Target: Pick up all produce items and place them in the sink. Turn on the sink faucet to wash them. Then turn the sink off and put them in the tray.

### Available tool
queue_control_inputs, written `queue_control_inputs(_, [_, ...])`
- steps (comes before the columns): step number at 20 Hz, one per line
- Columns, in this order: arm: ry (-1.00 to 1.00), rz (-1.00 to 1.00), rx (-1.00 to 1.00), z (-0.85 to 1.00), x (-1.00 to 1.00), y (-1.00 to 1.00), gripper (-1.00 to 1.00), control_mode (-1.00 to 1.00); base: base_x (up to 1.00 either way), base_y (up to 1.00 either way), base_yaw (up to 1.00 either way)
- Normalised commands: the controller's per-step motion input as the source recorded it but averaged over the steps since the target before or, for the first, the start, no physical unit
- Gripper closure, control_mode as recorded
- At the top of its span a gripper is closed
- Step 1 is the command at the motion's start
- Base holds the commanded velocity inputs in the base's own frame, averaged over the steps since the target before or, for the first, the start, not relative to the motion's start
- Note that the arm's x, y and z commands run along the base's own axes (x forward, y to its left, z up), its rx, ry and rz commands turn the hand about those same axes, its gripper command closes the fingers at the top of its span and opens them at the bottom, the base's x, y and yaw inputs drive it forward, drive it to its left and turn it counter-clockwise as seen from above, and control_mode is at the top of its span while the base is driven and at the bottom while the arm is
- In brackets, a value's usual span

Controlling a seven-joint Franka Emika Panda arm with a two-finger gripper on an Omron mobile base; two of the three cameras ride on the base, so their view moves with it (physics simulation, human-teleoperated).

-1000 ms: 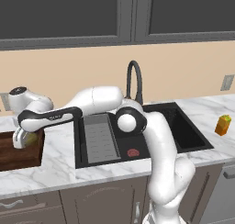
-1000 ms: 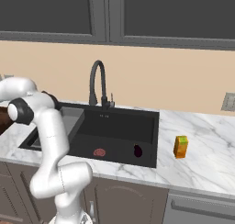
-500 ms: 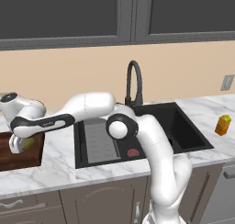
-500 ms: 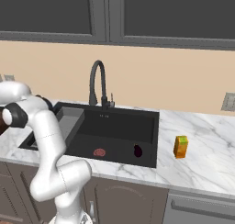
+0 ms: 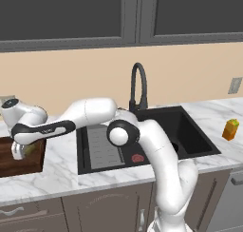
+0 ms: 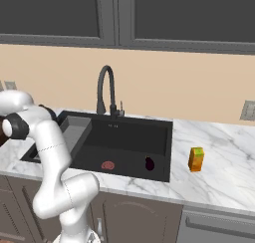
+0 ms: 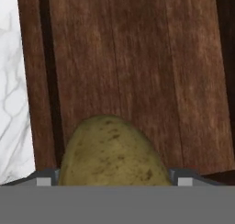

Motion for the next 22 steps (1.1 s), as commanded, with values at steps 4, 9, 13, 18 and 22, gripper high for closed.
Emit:
queue_control_inputs(4, [0.06, 0.09, 0.03, -0.12, 0.34, 0.00, 1.00, -1.00, 0.00, 0.00, 0.00])
queue_control_inputs(9, [0.08, 0.07, 0.00, -0.22, 0.21, 0.07, 1.00, -1.00, 0.00, 0.00, 0.00])
queue_control_inputs(13, [0.09, 0.07, 0.00, -0.17, 0.08, 0.09, 1.00, -1.00, 0.00, 0.00, 0.00])
queue_control_inputs(18, [0.08, 0.07, 0.00, -0.08, 0.10, 0.08, -1.00, -1.00, 0.00, 0.00, 0.00])
queue_control_inputs(22, [0.02, 0.05, 0.00, 0.02, 0.05, 0.06, -1.00, -1.00, 0.00, 0.00, 0.00])
